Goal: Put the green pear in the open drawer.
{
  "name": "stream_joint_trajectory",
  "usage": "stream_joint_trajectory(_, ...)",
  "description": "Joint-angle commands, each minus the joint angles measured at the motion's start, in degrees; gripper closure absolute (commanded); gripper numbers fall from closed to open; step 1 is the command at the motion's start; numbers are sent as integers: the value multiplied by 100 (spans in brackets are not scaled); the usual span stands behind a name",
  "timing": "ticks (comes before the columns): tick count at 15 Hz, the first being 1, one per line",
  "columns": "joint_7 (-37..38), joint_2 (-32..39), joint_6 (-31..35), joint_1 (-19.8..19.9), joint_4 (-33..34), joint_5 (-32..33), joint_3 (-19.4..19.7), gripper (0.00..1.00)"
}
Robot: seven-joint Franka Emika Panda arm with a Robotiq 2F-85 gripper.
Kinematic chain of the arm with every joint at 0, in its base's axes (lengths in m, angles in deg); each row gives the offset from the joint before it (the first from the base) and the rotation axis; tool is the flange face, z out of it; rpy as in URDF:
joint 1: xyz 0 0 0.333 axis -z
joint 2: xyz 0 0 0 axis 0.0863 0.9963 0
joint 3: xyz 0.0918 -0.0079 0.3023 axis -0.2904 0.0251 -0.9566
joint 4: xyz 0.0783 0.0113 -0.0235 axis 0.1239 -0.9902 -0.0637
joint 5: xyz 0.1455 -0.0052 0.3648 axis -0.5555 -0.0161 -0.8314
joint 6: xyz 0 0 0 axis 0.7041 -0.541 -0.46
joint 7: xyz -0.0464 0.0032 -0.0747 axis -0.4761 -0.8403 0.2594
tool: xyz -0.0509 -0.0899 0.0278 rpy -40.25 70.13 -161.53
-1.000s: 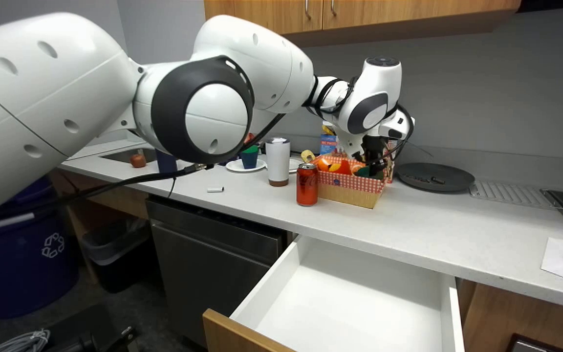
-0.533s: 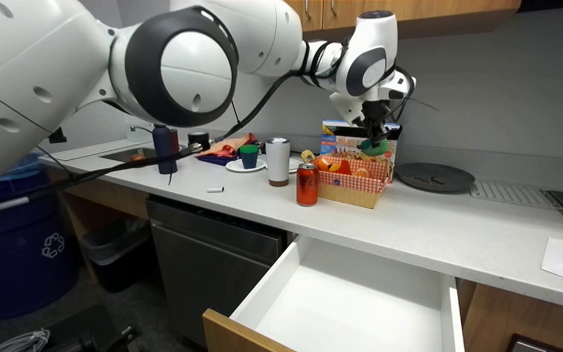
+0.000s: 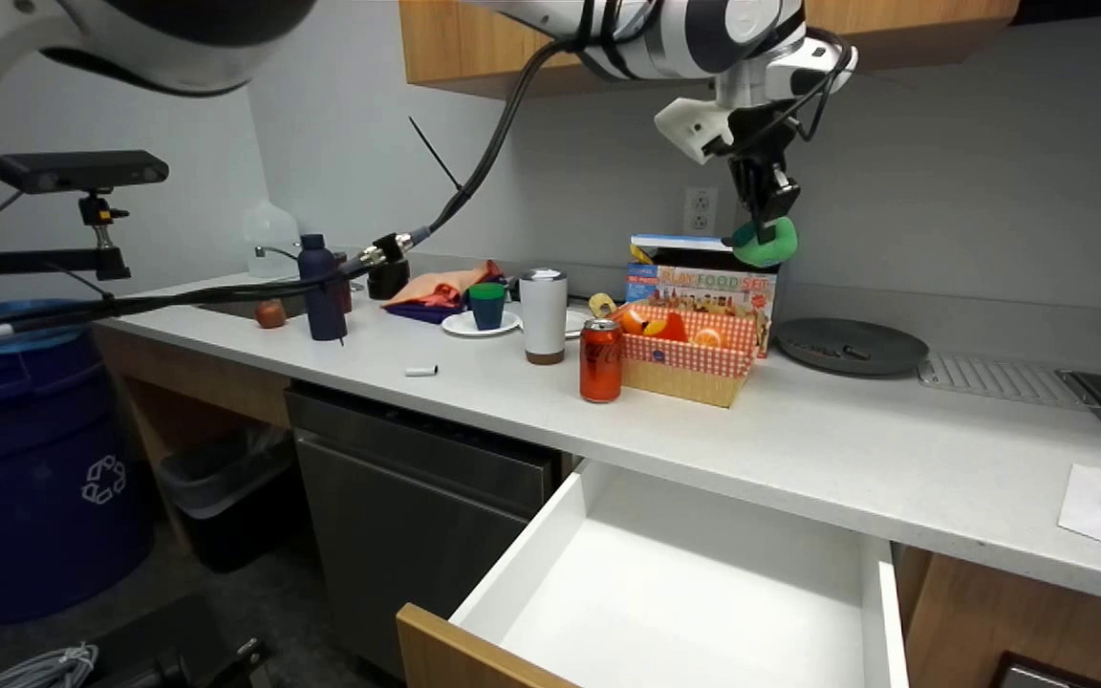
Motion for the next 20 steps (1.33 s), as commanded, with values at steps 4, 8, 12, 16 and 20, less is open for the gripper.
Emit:
stream_joint_trajectory(4, 148, -1420, 178, 21, -2305, 268, 559, 98)
stream_joint_trajectory(8, 226, -1894, 172, 173, -3448, 522, 700, 98)
stream_joint_trajectory(12, 240, -2005, 237, 299, -4181, 596, 756, 98)
stream_joint_trajectory(16, 227, -1889, 292, 367, -4606, 547, 757, 98)
stream_joint_trajectory(20, 114, -1753, 579, 422, -4974, 513, 761, 98)
